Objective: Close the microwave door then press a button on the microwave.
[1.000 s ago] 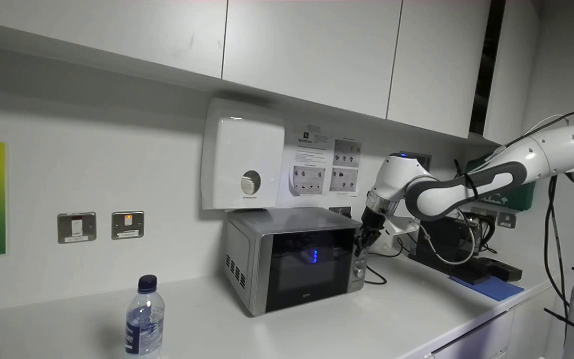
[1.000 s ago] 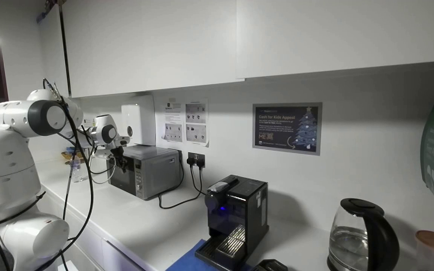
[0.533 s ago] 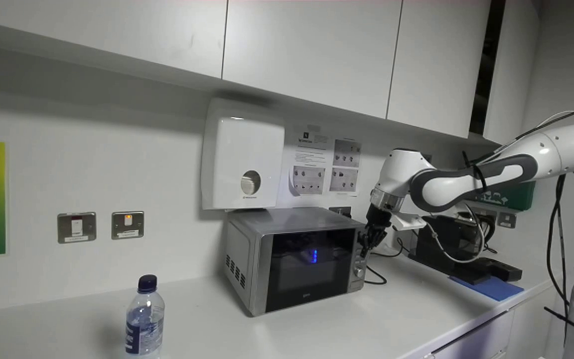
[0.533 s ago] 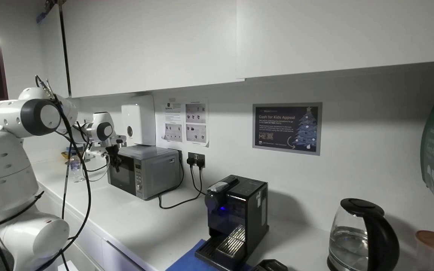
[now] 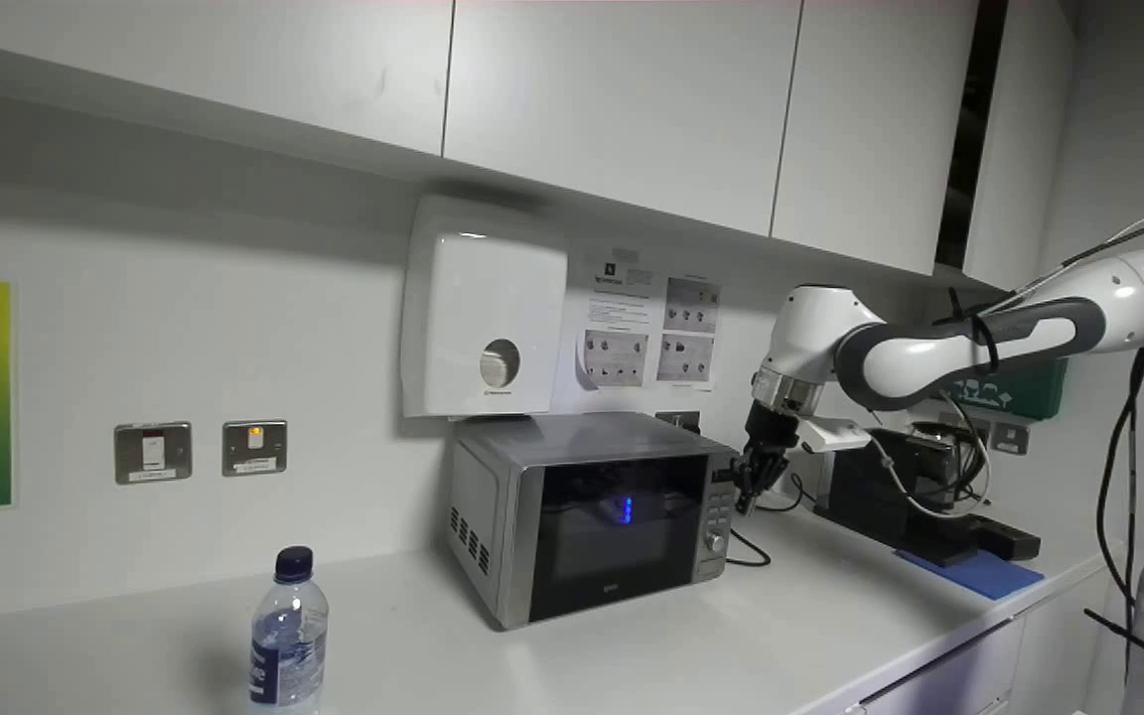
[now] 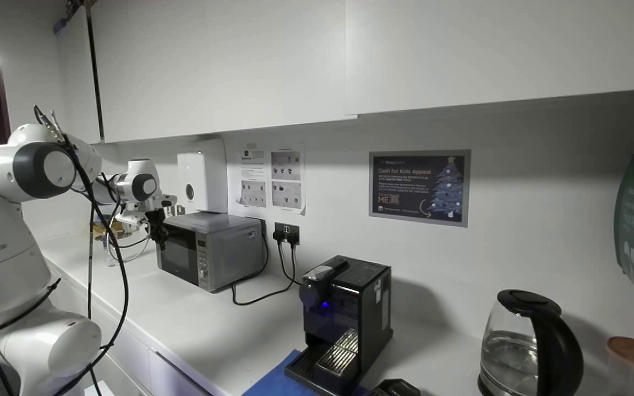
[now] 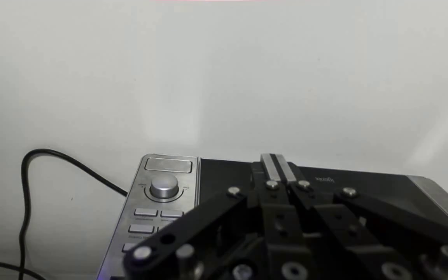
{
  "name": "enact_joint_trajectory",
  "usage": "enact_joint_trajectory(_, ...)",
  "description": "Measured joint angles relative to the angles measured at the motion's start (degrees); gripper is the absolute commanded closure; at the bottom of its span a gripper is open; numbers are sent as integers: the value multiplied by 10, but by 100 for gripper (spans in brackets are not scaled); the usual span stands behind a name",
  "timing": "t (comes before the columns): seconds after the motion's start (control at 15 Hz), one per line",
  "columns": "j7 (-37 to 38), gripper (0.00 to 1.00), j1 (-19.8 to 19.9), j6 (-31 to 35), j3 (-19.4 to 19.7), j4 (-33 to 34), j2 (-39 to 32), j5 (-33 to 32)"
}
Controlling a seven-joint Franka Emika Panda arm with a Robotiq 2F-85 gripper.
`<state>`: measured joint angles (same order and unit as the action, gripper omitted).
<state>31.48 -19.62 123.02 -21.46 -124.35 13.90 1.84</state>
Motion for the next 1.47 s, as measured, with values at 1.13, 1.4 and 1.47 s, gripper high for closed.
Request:
enact_joint_trajectory(1.13, -6, 100, 7, -79, 23, -135, 191, 32)
enact_joint_trajectory(1.4, -36, 100, 20, -79, 42, -169, 223, 36)
enact_joint_trajectory(1.47, -46, 100, 21, -79, 46, -174, 227, 37)
